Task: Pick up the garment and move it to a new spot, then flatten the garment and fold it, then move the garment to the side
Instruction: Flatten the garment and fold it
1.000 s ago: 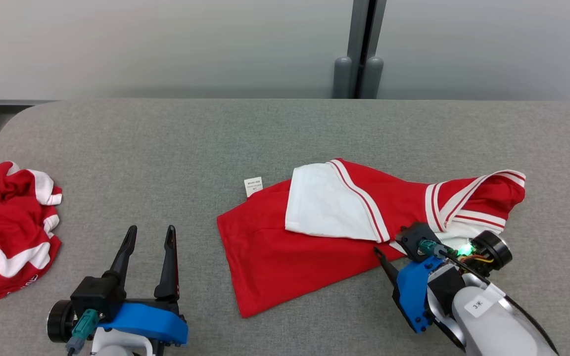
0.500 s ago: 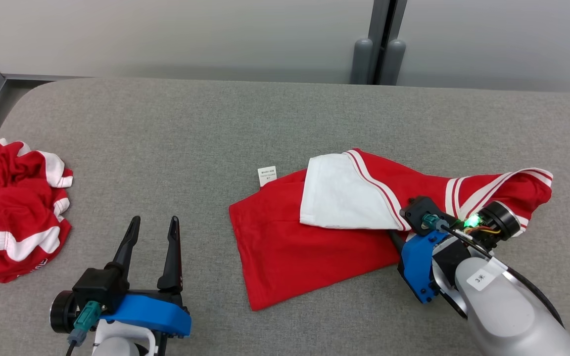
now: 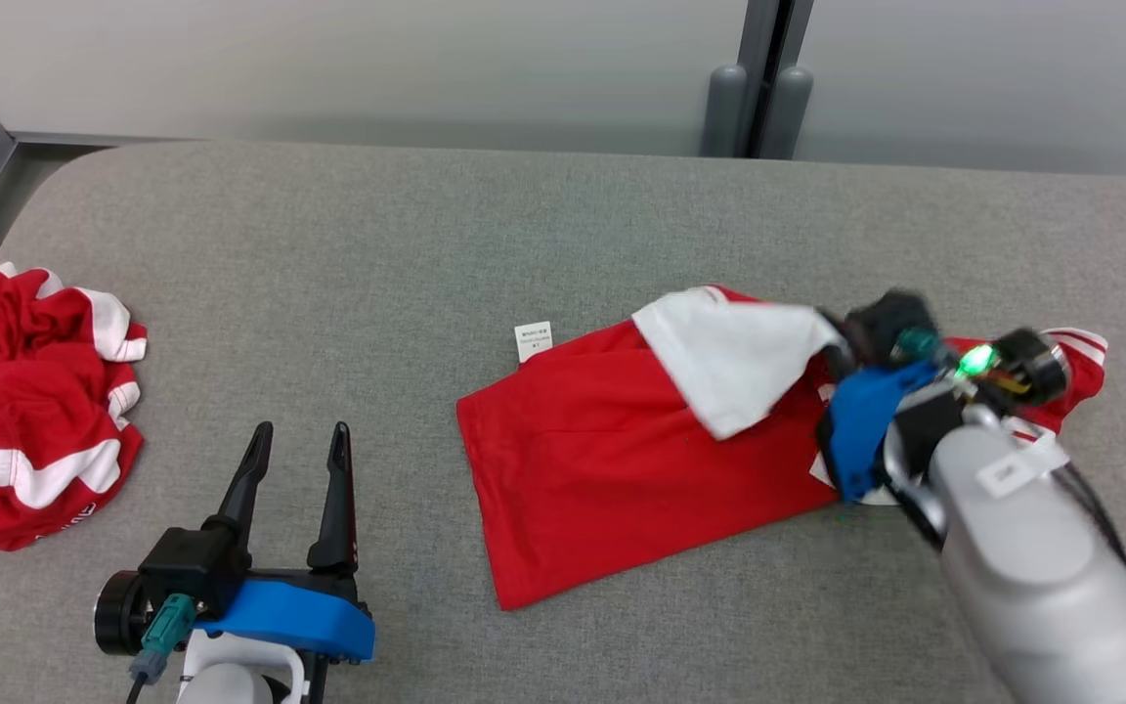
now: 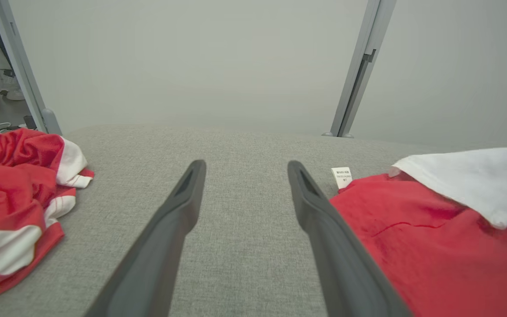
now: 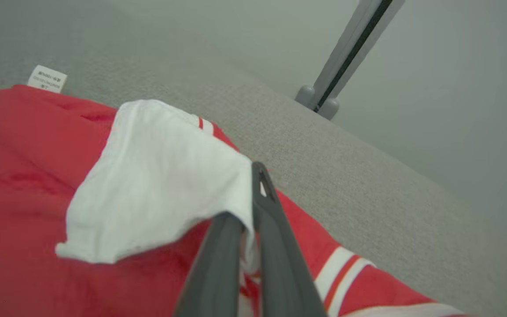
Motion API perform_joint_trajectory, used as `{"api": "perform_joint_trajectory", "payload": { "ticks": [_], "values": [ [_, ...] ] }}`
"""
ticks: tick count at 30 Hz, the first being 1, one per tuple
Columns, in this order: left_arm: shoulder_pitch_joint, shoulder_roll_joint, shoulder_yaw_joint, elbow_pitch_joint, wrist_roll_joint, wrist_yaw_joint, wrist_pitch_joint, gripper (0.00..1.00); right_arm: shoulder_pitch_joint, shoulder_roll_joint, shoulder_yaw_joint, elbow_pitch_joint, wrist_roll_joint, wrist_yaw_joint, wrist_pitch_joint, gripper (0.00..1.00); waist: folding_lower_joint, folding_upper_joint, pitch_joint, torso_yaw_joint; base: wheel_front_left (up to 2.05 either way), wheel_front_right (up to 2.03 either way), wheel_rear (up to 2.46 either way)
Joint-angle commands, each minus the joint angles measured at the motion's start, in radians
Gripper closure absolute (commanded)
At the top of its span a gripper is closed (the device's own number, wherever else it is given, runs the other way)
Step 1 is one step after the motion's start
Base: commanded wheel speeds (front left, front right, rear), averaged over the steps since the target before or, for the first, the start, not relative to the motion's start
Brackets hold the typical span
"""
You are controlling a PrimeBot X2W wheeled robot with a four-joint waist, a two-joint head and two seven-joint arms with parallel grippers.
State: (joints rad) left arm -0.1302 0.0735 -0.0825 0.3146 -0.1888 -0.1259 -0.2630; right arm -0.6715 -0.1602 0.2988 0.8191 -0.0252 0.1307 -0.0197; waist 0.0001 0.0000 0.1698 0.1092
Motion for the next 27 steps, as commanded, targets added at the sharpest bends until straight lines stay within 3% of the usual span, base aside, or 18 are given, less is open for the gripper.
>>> {"api": "perform_joint_trajectory", "payload": {
  "ticks": [1,9,15,16,17,20,27],
  "values": [
    [-0.016,0.004,-0.004,-0.008,0.006,-0.006,-0.003,0.00,-0.045,-0.010,-0.034,-0.004,0.011,0.000,-0.006,1.00,-0.0001,0.0000,0.011,0.004,0.00,0.00,0.00],
    [-0.039,0.004,-0.030,-0.023,0.013,-0.005,-0.003,0.00,-0.166,-0.054,-0.217,0.030,0.034,0.000,-0.001,1.00,-0.0001,0.0000,0.059,0.047,0.00,0.00,0.00],
    [-0.065,0.003,-0.059,-0.027,0.011,-0.004,-0.003,0.00,-0.252,-0.086,-0.432,0.097,0.035,0.000,-0.037,1.00,-0.0001,0.0000,0.101,0.103,0.00,0.00,0.00],
    [-0.068,0.003,-0.062,-0.029,0.011,-0.004,-0.003,0.00,-0.264,-0.085,-0.461,0.111,0.035,0.000,-0.050,0.20,-0.0001,0.0000,0.106,0.111,0.00,0.00,0.00],
    [-0.070,0.003,-0.067,-0.030,0.010,-0.004,-0.003,0.00,-0.274,-0.084,-0.494,0.130,0.038,0.000,-0.056,0.00,-0.0001,0.0000,0.112,0.118,0.00,0.00,0.00],
    [-0.079,0.005,-0.073,-0.033,0.005,-0.004,-0.003,0.00,-0.302,-0.076,-0.541,0.182,0.019,0.000,-0.052,0.00,-0.0001,0.0000,0.121,0.128,0.00,0.00,0.00],
    [-0.075,0.006,-0.060,-0.029,0.012,-0.004,-0.003,0.00,-0.306,-0.041,-0.512,0.300,0.015,0.000,0.018,0.00,-0.0001,0.0000,0.101,0.100,0.00,0.00,0.00]
  ]
}}
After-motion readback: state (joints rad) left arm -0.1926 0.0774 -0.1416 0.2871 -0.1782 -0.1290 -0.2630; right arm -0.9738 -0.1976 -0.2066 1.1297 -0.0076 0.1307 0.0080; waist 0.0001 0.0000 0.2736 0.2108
